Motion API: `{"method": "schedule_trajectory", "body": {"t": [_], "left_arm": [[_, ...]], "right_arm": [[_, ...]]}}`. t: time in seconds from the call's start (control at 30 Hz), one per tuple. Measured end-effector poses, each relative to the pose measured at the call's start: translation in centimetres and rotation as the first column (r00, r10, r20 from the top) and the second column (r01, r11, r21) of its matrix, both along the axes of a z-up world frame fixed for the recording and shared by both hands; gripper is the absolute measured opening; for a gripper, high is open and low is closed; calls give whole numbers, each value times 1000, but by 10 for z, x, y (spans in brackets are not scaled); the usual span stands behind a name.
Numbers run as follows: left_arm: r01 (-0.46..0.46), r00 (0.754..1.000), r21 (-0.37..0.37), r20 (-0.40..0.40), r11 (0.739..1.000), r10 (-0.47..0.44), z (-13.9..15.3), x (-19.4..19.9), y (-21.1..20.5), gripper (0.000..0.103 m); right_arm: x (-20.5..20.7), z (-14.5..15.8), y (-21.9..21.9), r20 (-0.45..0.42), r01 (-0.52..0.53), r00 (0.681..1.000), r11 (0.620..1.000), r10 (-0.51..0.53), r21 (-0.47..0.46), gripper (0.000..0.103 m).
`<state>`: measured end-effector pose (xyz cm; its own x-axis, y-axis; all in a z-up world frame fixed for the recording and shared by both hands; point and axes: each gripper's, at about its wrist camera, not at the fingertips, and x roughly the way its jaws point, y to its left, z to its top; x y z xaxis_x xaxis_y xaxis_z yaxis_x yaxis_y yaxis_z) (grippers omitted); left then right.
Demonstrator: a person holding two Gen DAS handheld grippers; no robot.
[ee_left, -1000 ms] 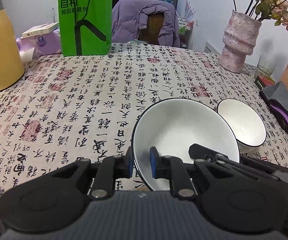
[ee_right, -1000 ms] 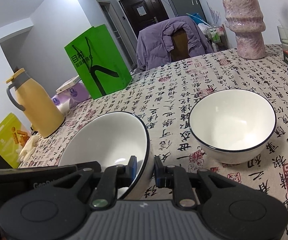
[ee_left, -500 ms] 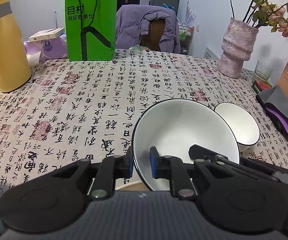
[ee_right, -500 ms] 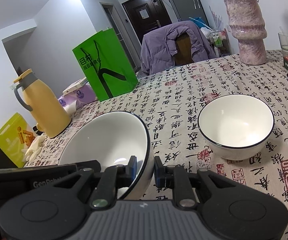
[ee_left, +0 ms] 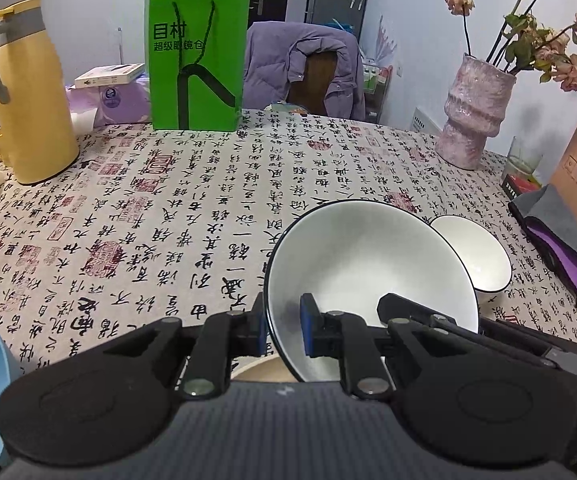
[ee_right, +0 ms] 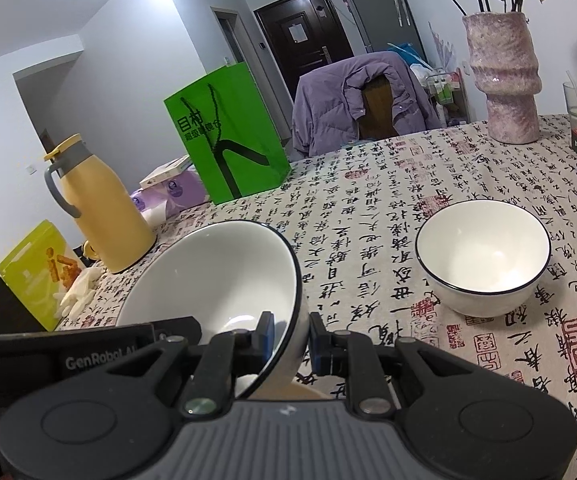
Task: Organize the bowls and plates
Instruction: 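Carry the held white bowl toward the blue bowl by the black bag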
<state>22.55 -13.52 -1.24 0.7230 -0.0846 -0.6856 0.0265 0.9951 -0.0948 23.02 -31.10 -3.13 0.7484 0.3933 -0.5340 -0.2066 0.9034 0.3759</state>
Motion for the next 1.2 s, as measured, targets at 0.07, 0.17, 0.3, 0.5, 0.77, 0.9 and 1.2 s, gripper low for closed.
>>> {"method": "schedule_trajectory", "body": {"t": [0.07,0.17,0.3,0.5,0.77,0.9,1.2], "left_arm": [[-2,1000,-1,5,1000,2,1,-3,3,15],[-8,1000,-4,9,1000,8,4,-7,6,15],[-14,1000,-7,19,1000,14,8,-13,11,15],[-22,999,-10,34,1000,23,13,-22,18,15],[-36,998,-19,47,999,37,18,-33,29,15],[-42,998,-23,51,999,43,19,-38,34,15],[-56,997,-30,60,998,58,22,-48,48,15]], "right_arm": [[-2,2,2,2,-3,1000,1000,3,-1,18],[-6,4,6,5,-7,1000,1000,7,-3,18],[-11,7,11,10,-13,1000,1000,13,-7,18],[-19,12,18,20,-22,1000,1000,22,-9,18],[-28,17,27,28,-35,999,999,35,-13,18],[-32,19,32,31,-40,999,999,40,-15,18],[-39,23,46,35,-57,998,998,57,-23,18]]}}
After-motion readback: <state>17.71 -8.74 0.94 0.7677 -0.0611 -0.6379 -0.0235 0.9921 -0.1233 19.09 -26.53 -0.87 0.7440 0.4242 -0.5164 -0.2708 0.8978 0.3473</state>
